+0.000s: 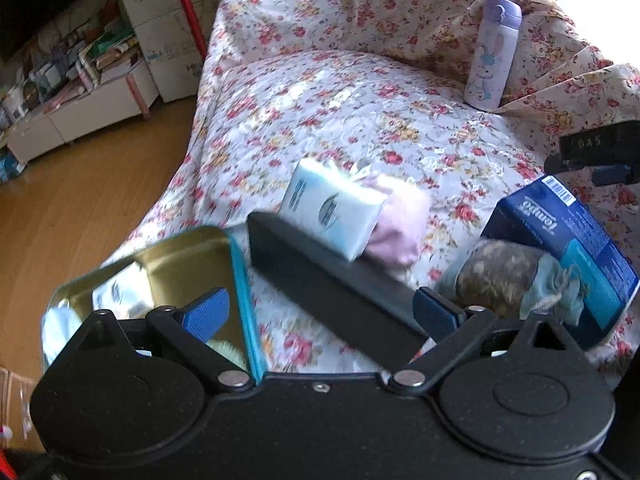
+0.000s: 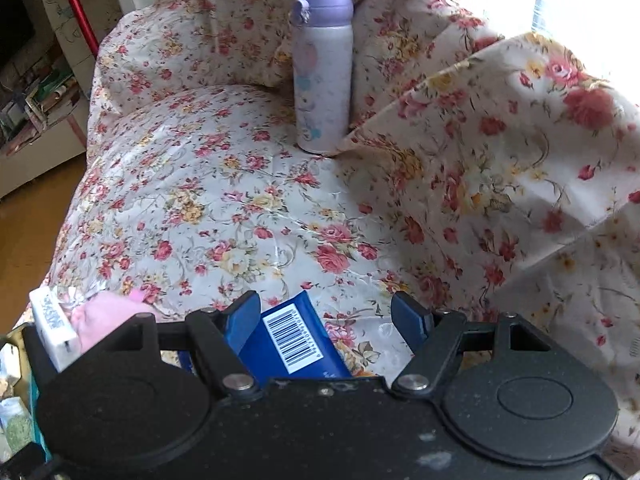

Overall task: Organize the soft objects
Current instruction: 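Move both empty grippers from the tin toward the pile beside the Tempo box, then grasp the white tissue pack with the left gripper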

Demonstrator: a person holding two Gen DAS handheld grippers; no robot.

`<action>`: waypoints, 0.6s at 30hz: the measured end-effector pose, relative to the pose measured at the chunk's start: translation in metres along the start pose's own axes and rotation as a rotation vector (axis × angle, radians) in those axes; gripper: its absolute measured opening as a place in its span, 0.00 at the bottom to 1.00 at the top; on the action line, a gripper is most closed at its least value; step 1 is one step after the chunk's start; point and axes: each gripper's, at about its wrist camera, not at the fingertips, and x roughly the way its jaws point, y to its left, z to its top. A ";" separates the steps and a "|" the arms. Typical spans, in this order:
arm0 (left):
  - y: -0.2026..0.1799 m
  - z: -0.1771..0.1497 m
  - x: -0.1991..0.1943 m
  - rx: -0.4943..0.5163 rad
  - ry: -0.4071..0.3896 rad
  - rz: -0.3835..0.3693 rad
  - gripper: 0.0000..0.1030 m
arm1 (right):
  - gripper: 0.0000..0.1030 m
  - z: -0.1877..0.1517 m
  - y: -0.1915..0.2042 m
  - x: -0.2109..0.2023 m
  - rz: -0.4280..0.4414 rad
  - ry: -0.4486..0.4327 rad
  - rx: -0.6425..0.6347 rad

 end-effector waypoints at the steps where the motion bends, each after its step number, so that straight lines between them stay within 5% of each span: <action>1: -0.002 0.003 0.002 0.006 -0.009 -0.002 0.92 | 0.69 -0.001 0.000 0.002 -0.001 0.002 -0.001; 18: -0.010 0.034 0.045 0.105 -0.003 0.074 0.92 | 0.72 -0.002 0.008 0.010 0.033 -0.001 -0.059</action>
